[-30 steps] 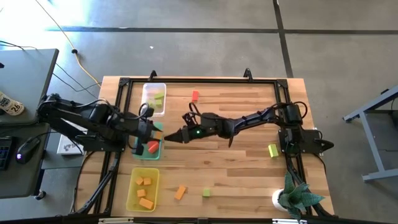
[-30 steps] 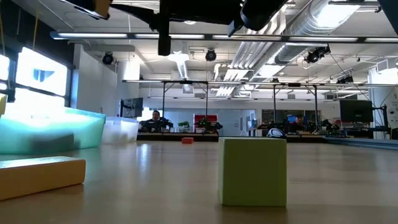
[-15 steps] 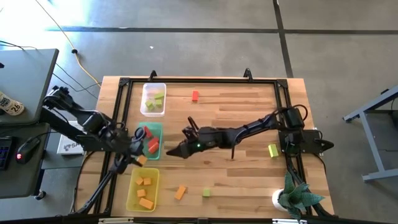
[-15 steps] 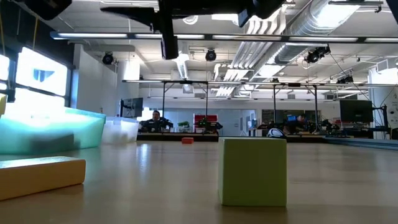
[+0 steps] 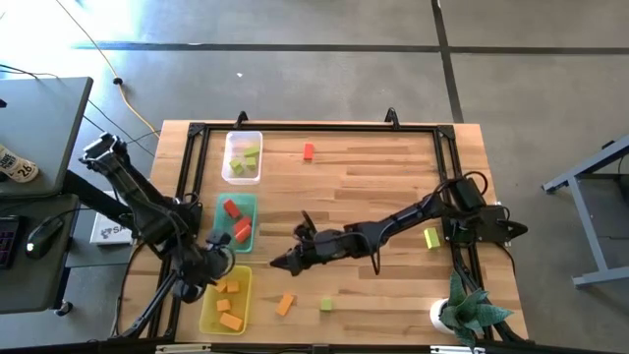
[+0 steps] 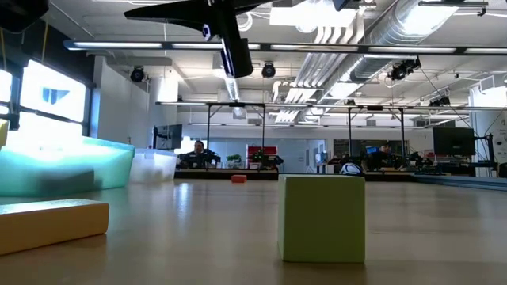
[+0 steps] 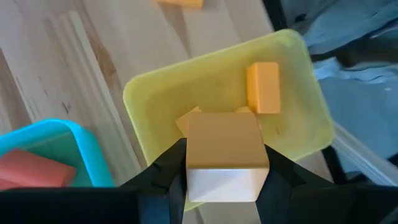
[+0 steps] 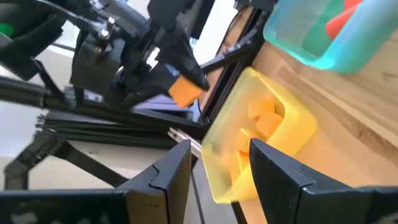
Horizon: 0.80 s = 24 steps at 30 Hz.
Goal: Sort & place blocks by color
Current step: Put the yellow cube block into the yellow bin
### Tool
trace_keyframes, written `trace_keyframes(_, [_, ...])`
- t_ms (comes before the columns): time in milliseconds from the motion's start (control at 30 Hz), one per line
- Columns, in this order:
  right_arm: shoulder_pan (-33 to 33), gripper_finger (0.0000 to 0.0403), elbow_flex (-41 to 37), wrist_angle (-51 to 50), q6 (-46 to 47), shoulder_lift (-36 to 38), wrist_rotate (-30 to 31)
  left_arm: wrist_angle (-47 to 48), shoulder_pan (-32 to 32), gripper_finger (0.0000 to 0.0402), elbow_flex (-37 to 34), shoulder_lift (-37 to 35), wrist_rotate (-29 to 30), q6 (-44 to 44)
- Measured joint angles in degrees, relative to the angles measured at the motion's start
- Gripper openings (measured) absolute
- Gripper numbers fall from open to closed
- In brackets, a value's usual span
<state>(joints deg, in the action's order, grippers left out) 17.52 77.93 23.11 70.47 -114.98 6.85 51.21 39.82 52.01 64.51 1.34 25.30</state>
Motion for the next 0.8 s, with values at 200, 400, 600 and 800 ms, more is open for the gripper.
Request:
trace_keyframes(200, [1.62, 0.0149, 0.0, -1.5, -3.12, 0.0, -1.24, -0.32, 3.0, 0.0122, 0.0, 4.05, 2.31, 4.45])
trace_keyframes(400, [2.49, 0.0149, 0.0, -1.66, -3.48, 0.0, -4.22, -0.45, 3.82, 0.0123, 0.0, 6.94, 1.08, 10.12])
trace_keyframes(600, [2.55, 0.0151, 0.0, -1.64, -9.64, 0.0, -4.04, -0.91, 3.69, 0.0138, 0.0, 8.28, -3.11, 14.54])
trace_keyframes(800, [2.51, 0.0185, 0.0, -1.64, -13.82, 0.0, -3.87, -1.74, 3.58, 0.0169, 0.0, 8.41, -1.6, 21.6])
